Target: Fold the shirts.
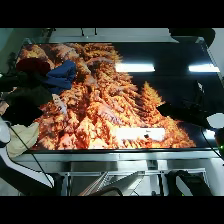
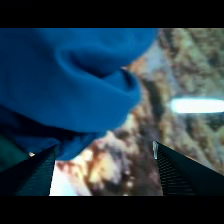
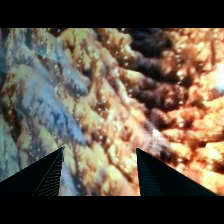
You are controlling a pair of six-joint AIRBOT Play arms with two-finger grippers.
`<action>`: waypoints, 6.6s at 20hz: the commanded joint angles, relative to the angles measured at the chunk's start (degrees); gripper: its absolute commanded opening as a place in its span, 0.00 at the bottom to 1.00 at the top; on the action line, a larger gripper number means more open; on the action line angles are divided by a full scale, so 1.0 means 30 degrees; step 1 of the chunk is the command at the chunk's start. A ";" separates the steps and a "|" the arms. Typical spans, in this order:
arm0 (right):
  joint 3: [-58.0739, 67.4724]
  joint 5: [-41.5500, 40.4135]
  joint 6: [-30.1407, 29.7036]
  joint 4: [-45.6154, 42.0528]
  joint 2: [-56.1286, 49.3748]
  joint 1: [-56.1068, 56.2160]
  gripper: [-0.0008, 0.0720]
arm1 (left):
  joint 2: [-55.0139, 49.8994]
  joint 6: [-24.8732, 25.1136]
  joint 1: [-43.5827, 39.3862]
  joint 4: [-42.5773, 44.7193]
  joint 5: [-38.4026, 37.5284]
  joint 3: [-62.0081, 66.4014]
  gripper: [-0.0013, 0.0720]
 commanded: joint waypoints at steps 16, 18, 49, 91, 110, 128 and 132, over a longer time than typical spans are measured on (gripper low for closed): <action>0.0000 0.1450 -0.1246 -0.0022 -0.0823 -0.0007 0.70 | 0.0342 -0.2259 -0.5238 -0.0998 -0.1923 0.5093 0.04; 0.0000 0.1894 -0.1712 -0.0095 -0.0423 -0.0073 0.70 | 0.1872 -0.2324 -0.6776 -0.1778 -0.4947 0.5085 0.04; 0.0801 -0.1304 -0.8728 0.2157 -0.9282 0.9683 0.94 | 0.5960 -0.1209 -0.7956 -0.0532 -0.0270 -1.5249 0.98; 0.4284 -0.2951 -1.0222 0.5071 -0.4940 0.2900 0.05 | 1.2050 0.0678 -0.8153 0.2820 0.2769 -0.8269 0.04; 0.6040 0.3264 -0.8568 0.1661 -0.8204 -0.5829 0.54 | 0.7774 -0.5610 -0.4779 0.2922 -0.9012 -0.9289 0.97; 0.5603 0.3767 -0.8480 0.1785 -0.9945 -0.7104 0.54 | 1.4702 -0.0197 -0.7417 -0.3650 0.3089 -2.7248 0.90; 0.5588 0.4160 -0.8546 0.1778 -1.0914 -0.6936 0.55 | 1.4702 -0.0189 -0.7417 -0.3643 0.4342 -2.7117 0.04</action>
